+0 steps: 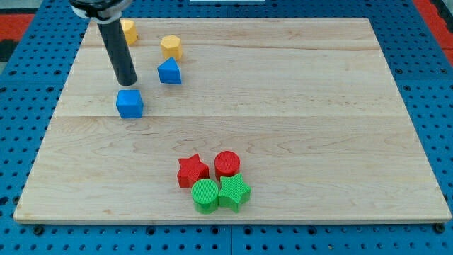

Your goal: Slide the blue triangle to the center of the board

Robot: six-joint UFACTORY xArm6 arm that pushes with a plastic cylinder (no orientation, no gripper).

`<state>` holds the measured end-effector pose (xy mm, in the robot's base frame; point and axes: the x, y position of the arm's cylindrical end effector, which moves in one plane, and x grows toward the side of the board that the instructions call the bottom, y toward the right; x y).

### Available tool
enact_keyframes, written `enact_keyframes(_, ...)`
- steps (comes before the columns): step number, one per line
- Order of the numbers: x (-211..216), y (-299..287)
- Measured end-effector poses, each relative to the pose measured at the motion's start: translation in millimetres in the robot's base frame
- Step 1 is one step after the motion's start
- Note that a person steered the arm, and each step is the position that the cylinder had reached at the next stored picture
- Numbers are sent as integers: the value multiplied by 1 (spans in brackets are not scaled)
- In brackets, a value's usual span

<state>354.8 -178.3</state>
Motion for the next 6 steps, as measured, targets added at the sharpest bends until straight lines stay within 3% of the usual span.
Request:
enact_keyframes(1,-24,25)
enact_keyframes(3,-9,125)
enact_keyframes(5,2,-27)
enact_keyframes(6,46,-22)
